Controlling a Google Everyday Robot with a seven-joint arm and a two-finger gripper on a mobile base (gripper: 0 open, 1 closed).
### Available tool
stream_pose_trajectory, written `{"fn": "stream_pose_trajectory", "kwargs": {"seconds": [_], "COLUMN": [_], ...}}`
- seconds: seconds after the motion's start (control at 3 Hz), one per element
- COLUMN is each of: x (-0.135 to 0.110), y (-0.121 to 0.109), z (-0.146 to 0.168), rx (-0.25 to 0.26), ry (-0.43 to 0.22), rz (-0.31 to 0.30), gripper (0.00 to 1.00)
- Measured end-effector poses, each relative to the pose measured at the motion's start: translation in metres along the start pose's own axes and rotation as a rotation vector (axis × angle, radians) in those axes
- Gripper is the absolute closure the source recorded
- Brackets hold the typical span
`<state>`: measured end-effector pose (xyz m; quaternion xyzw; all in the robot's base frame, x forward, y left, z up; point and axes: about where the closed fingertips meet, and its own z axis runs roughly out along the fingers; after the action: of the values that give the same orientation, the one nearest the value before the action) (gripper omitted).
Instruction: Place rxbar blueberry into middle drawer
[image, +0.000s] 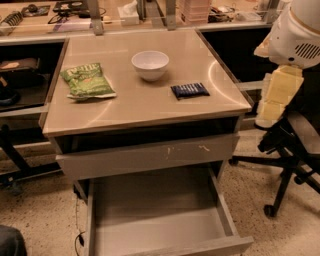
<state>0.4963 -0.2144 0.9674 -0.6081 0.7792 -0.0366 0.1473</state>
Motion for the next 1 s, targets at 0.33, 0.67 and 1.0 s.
{"fn": "stream_pose_trajectory", "kwargs": {"seconds": [0.33, 0.67, 1.0], "x": [-0.008, -0.032, -0.032], "y": [-0.032, -0.065, -0.065], "z": [0.014, 0.03, 0.03], "rx": [-0.003, 0.004, 0.004], "ry": [0.017, 0.0, 0.0], "rz": [-0.012, -0.045, -0.045], "gripper": [0.0, 0.0, 0.0]}}
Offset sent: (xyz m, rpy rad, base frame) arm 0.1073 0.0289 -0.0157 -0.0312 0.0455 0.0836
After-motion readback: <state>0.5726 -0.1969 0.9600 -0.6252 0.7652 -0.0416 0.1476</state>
